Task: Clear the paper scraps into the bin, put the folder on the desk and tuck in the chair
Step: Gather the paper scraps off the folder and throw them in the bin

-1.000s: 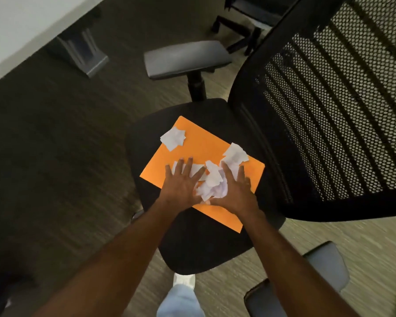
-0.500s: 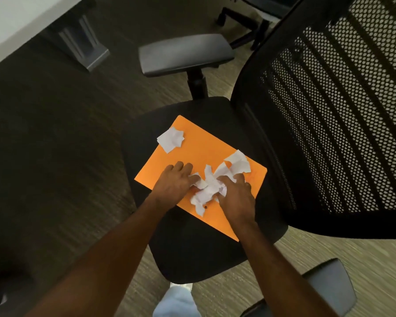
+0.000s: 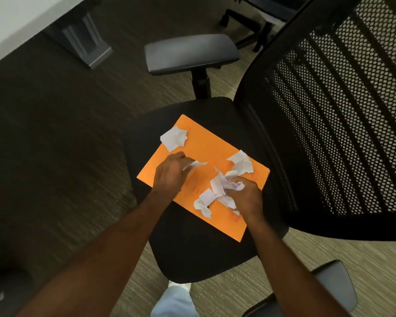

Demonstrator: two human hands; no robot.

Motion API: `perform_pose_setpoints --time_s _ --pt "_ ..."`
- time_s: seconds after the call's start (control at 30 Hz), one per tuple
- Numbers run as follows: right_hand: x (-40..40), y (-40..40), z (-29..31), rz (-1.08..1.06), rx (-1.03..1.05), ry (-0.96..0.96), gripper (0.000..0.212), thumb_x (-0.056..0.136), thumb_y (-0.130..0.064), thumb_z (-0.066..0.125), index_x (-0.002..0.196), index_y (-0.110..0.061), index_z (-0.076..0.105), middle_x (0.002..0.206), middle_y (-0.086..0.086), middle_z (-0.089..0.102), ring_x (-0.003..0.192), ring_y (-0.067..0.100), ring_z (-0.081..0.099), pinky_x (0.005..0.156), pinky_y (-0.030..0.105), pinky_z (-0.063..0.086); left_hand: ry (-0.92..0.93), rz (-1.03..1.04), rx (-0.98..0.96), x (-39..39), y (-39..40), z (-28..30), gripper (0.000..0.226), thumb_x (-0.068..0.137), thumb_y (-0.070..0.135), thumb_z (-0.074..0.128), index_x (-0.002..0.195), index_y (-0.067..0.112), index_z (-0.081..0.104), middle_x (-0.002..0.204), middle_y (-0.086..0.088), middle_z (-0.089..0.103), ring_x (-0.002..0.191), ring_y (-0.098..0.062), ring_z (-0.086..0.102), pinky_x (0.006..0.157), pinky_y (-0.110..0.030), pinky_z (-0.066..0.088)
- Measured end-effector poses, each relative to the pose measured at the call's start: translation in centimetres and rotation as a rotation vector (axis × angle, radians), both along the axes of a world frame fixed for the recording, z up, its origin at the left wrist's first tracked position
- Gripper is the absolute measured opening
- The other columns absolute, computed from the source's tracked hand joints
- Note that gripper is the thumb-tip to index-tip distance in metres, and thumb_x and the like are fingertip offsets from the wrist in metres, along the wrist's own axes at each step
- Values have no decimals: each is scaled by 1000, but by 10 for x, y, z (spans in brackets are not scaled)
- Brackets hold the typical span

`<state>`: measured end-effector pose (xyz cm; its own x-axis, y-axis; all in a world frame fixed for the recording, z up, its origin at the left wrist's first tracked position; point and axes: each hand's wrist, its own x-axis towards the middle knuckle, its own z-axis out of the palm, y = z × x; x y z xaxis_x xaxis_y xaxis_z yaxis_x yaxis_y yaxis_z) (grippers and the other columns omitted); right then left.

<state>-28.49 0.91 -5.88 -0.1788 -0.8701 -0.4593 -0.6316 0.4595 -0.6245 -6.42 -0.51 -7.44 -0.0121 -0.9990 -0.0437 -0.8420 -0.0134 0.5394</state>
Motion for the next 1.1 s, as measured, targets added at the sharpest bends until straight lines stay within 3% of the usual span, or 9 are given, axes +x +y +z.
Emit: perform_pose_setpoints --time_s 0.07,0.17,0.3,0.47,0.6,0.73,0.87,1.03,1.1 --pt "-5 -2 6 -68 30 -118 20 78 -19 85 94 -26 75 97 -5 73 85 19 68 61 28 56 253 184 57 0 -5 1 19 93 18 67 109 12 75 101 -2 72 92 -15 65 77 -33 54" --pt "-5 -2 18 -198 72 -298 31 75 -11 86 75 -38 70 91 -13 68 80 17 66 44 32 57 682 456 203 5 -10 6 11 89 23 72 97 17 77 85 18 70 79 5 66 64 -12 46" --pt "-5 0 29 -330 125 -478 38 72 -6 87 78 -42 77 93 -8 73 88 22 70 51 36 59 940 561 207 16 -9 13 13 84 17 78 83 29 73 74 21 73 75 5 69 57 -7 50" --pt "-10 -3 41 -378 163 -582 37 73 0 84 84 -36 79 94 -4 78 85 21 74 58 40 60 1031 653 225 23 -6 21 17 81 18 80 79 31 70 70 27 72 70 12 67 51 -4 46" --pt "-14 -7 53 -353 175 -652 35 74 -4 84 94 -31 78 99 -1 79 87 22 77 62 39 60 1030 782 274 34 0 28 14 78 30 83 76 32 69 69 20 71 68 8 67 46 -6 46" --pt "0 -8 66 -289 177 -679 36 70 -6 86 96 -29 78 98 2 79 87 21 78 63 42 60 1097 779 227 52 14 36 8 79 23 82 80 25 74 76 15 76 72 2 72 52 -11 51" --pt "35 -5 79 -240 184 -673 32 71 -7 87 95 -27 78 95 5 79 83 22 77 67 47 62 1109 855 177 79 29 52 13 79 15 82 90 14 75 77 1 76 66 -5 72 54 -17 53" --pt "111 2 99 -107 184 -720 25 76 -6 83 94 -22 79 86 5 77 73 21 74 60 38 59 1127 936 80 132 57 78 29 82 4 78 71 25 61 49 21 65 48 9 62 48 -9 50" --pt "148 11 105 -56 203 -738 26 78 -4 81 101 -18 77 84 5 75 68 19 71 55 34 57 1136 965 39 157 78 87 27 83 2 76 71 22 63 51 14 66 47 9 61 47 -7 48"
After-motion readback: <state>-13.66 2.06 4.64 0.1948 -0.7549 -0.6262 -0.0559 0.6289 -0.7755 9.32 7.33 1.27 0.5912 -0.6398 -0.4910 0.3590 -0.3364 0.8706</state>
